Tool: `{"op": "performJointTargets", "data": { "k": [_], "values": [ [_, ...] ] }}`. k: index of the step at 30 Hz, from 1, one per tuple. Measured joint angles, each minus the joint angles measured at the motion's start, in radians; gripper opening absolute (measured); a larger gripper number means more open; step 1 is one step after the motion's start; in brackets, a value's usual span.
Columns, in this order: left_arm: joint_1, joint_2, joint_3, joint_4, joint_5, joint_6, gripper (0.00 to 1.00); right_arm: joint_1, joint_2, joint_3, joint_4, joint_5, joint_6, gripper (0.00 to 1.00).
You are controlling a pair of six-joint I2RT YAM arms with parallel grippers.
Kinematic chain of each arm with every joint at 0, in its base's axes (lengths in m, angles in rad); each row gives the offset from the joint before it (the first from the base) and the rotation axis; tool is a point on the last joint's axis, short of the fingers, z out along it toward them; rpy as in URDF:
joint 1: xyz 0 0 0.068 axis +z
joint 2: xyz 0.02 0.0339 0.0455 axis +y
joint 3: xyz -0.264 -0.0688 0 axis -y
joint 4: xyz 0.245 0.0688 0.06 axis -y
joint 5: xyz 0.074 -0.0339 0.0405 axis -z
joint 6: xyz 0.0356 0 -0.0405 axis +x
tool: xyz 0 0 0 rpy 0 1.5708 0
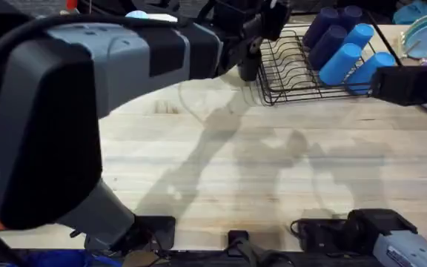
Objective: Pick up the spoon on the table one by one and put them onto the rack
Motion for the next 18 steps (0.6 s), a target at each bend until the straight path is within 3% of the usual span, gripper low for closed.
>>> {"op": "performJointTargets", "data": {
  "k": [18],
  "values": [
    [0.027, 0.000, 0.000, -0.279, 0.004, 0.000, 0.045, 0.000, 0.000, 0.000, 0.001, 0.000, 0.000, 0.995]
  ]
}}
